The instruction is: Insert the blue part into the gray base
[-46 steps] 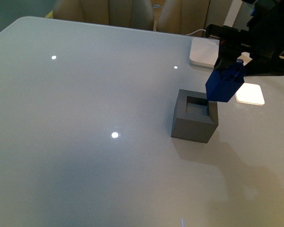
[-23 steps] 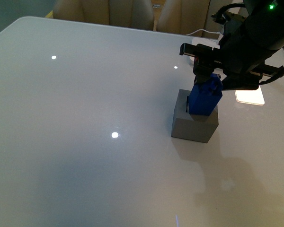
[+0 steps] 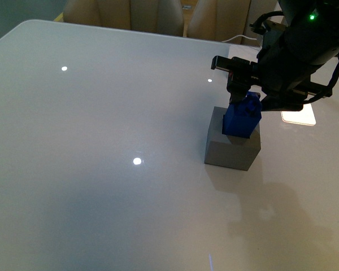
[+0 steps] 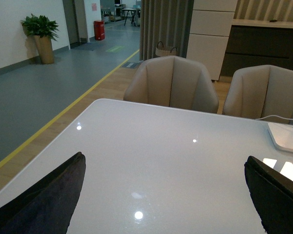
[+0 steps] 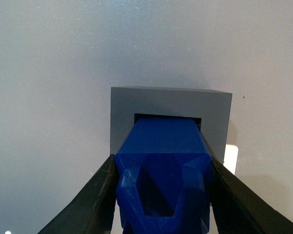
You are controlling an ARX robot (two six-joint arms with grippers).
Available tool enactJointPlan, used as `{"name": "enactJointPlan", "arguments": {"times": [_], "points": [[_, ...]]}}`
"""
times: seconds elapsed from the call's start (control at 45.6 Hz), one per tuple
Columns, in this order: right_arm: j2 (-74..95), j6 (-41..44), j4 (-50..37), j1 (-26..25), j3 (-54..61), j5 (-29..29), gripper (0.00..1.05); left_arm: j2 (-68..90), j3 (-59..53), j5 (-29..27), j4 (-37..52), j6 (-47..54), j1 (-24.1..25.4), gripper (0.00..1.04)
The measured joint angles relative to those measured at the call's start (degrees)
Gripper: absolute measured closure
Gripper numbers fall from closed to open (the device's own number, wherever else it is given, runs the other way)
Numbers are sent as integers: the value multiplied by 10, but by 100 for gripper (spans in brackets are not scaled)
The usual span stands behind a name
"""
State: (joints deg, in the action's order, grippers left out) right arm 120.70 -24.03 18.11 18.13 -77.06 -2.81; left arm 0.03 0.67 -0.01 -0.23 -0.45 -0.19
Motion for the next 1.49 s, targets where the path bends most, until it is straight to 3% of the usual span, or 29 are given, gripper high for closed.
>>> {"name": "enactJointPlan", "arguments": {"times": [0.373, 0.812, 0.878, 0.966, 1.054, 1.361, 1.493], "points": [[-15, -5, -26, 3, 15, -1, 7, 0, 0, 0, 0, 0, 0, 7], [-267, 35, -217, -9, 197, -82, 9, 0, 0, 0, 0, 0, 0, 7], [-282, 94, -379, -14, 256, -123, 18, 0, 0, 0, 0, 0, 0, 7], [-295, 167, -583, -27, 356, -116, 32, 0, 0, 0, 0, 0, 0, 7], [-323, 206, -711, -47, 449, -100, 49, 0, 0, 0, 0, 0, 0, 7], [-457, 235, -750, -97, 598, -54, 103, 0, 0, 0, 0, 0, 0, 7], [-518, 237, -739, -114, 643, -35, 103, 0, 0, 0, 0, 0, 0, 7]]}}
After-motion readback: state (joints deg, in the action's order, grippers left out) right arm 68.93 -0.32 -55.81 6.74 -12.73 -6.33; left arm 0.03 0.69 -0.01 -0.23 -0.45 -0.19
